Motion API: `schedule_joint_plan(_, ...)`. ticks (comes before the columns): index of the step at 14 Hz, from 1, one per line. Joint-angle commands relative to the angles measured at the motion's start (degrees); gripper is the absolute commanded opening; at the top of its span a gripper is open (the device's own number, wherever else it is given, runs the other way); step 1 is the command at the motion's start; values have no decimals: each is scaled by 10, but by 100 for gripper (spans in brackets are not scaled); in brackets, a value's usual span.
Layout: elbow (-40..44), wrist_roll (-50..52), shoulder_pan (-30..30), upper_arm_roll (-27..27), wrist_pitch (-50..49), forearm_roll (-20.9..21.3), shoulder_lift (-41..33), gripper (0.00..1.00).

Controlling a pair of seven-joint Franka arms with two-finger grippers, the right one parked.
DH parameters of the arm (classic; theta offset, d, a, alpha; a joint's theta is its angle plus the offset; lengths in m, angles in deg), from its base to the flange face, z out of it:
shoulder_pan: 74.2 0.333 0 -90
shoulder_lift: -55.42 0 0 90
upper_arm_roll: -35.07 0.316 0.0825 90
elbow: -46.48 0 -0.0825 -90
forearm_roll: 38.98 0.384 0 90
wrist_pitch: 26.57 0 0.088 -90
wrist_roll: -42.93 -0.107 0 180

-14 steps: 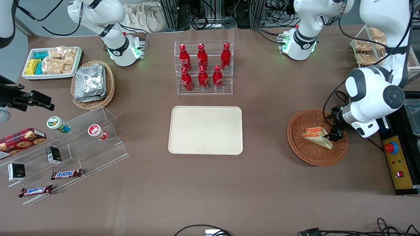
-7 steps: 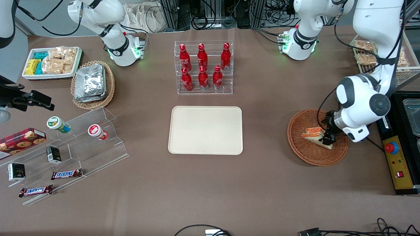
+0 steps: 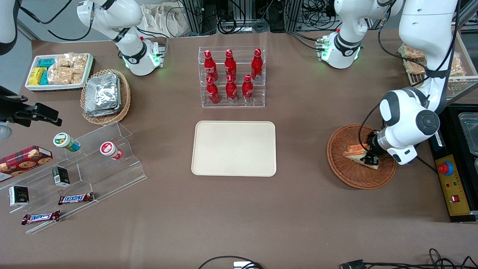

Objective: Place sandwich from basket to tray
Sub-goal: 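Lower the open left gripper onto the wrapped sandwich and close it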

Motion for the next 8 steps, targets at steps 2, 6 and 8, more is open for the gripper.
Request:
schedule_joint_plan(2, 102, -5, 1, 5, -156, 4, -12, 0)
schedule_joint_plan(6, 203, -7, 1, 6, -274, 4, -9, 0)
schedule_joint_plan(8, 254, -5, -4, 3, -312, 6, -10, 0)
